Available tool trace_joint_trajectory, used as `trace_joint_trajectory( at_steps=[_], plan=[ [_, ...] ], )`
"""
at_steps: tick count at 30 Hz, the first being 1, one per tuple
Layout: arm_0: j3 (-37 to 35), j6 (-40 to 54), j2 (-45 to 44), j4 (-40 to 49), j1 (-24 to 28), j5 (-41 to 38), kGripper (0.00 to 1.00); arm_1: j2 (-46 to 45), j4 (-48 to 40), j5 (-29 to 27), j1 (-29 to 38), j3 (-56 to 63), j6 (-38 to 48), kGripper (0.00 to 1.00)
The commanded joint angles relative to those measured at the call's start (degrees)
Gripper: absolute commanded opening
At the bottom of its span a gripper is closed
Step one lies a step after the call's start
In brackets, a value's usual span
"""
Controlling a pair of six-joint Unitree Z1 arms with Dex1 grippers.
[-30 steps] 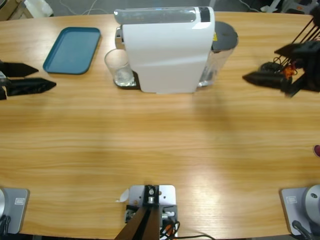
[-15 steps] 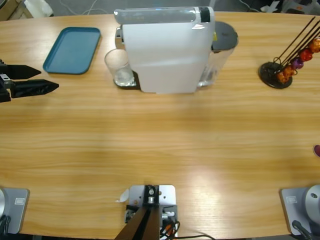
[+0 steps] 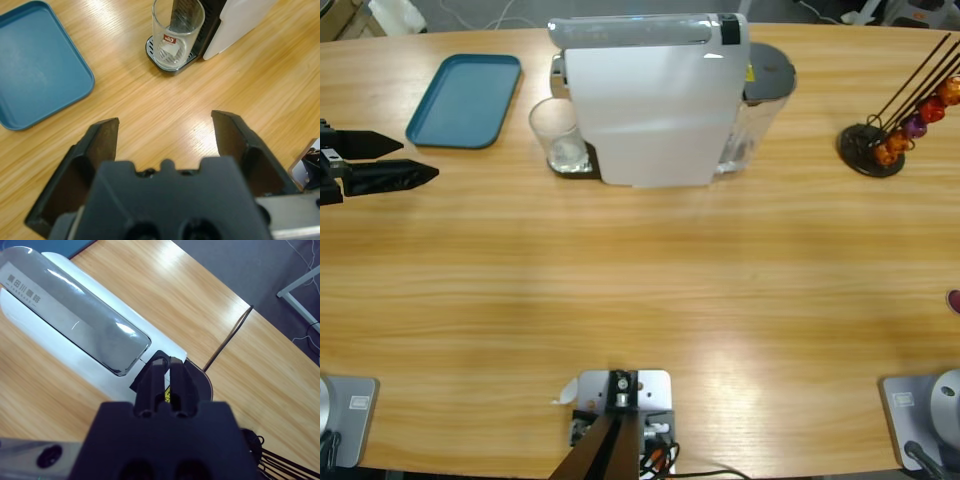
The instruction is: Pour coffee
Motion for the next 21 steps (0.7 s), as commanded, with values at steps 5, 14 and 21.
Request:
trace_joint_trajectory(
  at_steps=[5, 14, 21],
  plan=[
    [1.66, -0.18, 2.18, -0.43, 0.18, -0.05, 0.807, 4.67, 2.80, 0.36, -0.79, -1.00, -0.02, 0.000],
    [1.52, -0.09, 2.57, -0.43, 0.18, -0.08, 0.807, 5.62, 3.15, 0.33, -1.40, -1.94, -0.09, 0.000],
    [1.43, -0.09, 2.76, -0.43, 0.18, -0.17, 0.807, 6.46, 3.42, 0.71, -1.45, -2.18, -0.09, 0.000]
  ],
)
